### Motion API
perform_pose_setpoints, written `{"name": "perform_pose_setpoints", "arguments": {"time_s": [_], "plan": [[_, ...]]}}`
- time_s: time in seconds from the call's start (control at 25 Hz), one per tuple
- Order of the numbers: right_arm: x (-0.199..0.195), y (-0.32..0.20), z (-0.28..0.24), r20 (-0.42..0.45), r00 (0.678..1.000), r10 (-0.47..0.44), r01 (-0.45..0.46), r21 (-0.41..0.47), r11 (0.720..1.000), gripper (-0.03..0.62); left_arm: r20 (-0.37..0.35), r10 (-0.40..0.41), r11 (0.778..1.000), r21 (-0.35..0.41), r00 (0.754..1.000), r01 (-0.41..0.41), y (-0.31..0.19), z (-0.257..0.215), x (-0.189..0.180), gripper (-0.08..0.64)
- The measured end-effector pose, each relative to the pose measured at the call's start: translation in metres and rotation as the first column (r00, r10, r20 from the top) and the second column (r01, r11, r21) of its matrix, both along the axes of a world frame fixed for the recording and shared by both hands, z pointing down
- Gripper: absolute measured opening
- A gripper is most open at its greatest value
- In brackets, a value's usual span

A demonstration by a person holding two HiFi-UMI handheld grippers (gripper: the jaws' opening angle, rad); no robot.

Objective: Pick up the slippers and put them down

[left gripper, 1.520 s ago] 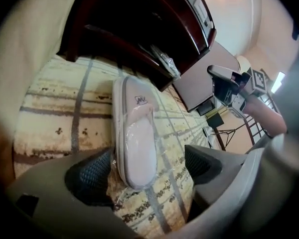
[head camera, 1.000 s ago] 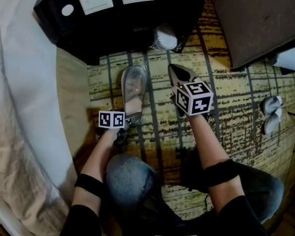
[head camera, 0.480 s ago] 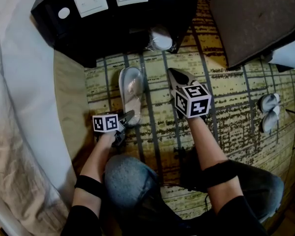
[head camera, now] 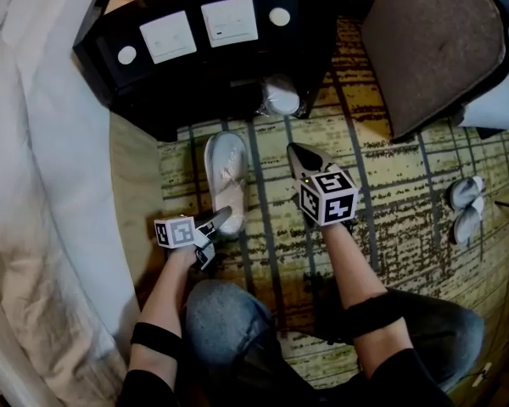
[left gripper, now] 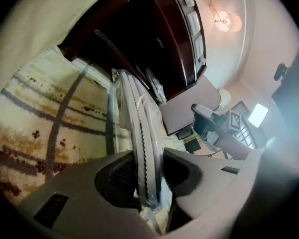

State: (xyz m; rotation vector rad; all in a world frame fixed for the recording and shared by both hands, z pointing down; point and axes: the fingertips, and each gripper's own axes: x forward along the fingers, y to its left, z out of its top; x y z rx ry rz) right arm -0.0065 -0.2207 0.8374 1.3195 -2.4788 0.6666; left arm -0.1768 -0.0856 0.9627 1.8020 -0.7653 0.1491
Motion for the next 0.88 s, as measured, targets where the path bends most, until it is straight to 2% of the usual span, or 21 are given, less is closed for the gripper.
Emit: {"name": "perform_pose_setpoints", "arguments": {"time_s": [0.24, 0.4, 0.68, 0.88], "plan": [[-0.008, -0.001, -0.009, 0.012, 1.000, -0.004, 0.004, 0.008, 1.000, 0.002, -0.062, 0.034, 0.998, 0.048, 0.997, -0.031, -0.009, -0.042, 0.007, 0.115], [-0.014, -0.003, -0.016, 0.011, 1.000, -0.003, 0.002, 0.019, 1.000, 0.002, -0.079, 0.055, 0.996, 0.075, 0.995, -0.049, -0.020, -0.062, 0.009, 0.115], [-0.017, -0.006, -0.022, 0.005, 1.000, -0.013, 0.013, 0.042, 0.999, 0.002, -0.105, 0.044, 0.993, 0.115, 0.994, -0.032, -0.058, -0.077, 0.011, 0.115], [-0.016, -0.008, -0.021, 0.000, 1.000, -0.018, 0.018, 0.046, 0.999, 0.002, -0.118, 0.005, 0.990, 0.140, 0.993, 0.011, -0.102, -0.083, 0.014, 0.114]]}}
